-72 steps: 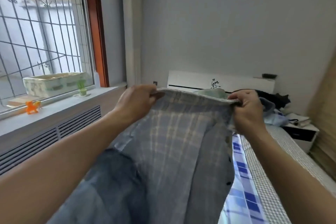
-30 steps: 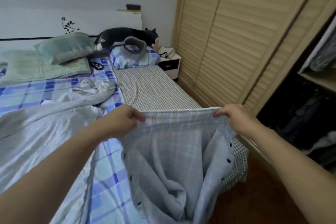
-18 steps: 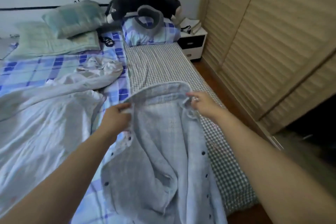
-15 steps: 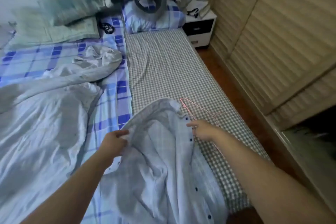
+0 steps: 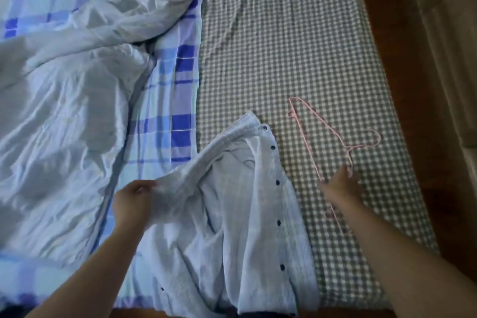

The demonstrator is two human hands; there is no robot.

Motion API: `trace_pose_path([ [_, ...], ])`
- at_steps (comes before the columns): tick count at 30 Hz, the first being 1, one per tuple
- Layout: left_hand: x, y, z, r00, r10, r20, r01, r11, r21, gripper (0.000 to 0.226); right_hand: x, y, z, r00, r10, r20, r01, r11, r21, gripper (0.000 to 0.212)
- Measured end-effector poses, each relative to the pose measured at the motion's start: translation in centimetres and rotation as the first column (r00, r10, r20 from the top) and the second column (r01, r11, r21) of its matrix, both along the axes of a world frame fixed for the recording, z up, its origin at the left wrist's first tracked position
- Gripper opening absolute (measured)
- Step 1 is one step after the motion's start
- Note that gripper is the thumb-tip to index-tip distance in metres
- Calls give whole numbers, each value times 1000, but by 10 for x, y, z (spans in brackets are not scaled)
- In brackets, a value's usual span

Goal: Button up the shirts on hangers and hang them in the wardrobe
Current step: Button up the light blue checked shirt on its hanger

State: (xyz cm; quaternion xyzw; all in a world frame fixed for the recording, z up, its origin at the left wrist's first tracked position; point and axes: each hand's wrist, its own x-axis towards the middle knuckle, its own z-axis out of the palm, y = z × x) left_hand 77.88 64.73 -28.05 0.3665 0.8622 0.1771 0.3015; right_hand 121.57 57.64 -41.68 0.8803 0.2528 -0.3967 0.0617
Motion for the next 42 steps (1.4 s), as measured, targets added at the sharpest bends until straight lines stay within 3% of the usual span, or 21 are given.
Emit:
trace_pose_path([
  [3,-3,39,14,962,162,222,-236,900,366,23,-9,17,-20,999,-18,38,19,1000,-6,117],
  [5,-21,62,15,943,94,320,-231,878,420,38,-14,20,-28,992,24,120,-26,1000,8,118],
  [7,-36,71,6,987,-119,109,91,968,232,79,-18,22,-27,986,-4,167,-5,998,58,112],
  [9,-49,70,-15,957,-291,-14,290,957,-28,115,-24,20,-17,984,-91,151,62,980,187,106],
  [11,-60,68,-39,985,-170,35,173,970,-171,122,-37,14,-1,985,-91,148,38,944,328,104],
  [15,-95,77,-75,954,226,195,-135,910,-391,94,-84,-18,24,970,130,204,-212,862,461,106],
  [18,-99,65,-92,997,1,75,27,928,-372,104,-116,-47,36,910,341,234,-413,761,499,110],
  [21,-105,39,-100,980,-99,173,167,882,-440,127,-128,-75,43,832,488,264,-551,669,498,112],
  [22,-117,29,-110,970,-195,142,239,860,-451,125,-130,-80,44,809,515,283,-583,641,499,110],
  [24,-124,17,-108,947,-321,13,291,840,-458,99,-134,-85,47,777,547,311,-625,609,490,107],
  [26,-109,17,-80,951,-296,-91,255,915,-312,62,-139,-85,52,751,581,314,-652,575,494,104],
  [28,-95,23,-48,972,-223,-69,210,965,-159,44,-145,-82,55,709,616,342,-695,529,487,98],
  [30,-86,31,-8,980,-201,12,201,980,-2,39,-149,-73,68,685,626,373,-717,485,501,93],
  [35,-49,32,83,894,-448,-25,447,883,147,32,-152,-46,109,669,570,477,-730,382,566,90],
  [38,-40,23,117,760,-609,-229,635,770,60,36,-136,-43,124,666,526,529,-737,353,577,96],
  [40,-48,24,129,686,-646,-334,671,739,-52,35,-118,-47,133,661,500,559,-745,349,569,98],
  [42,-44,26,145,749,-604,-273,613,788,-61,34,-107,-48,141,666,484,568,-743,356,567,98],
])
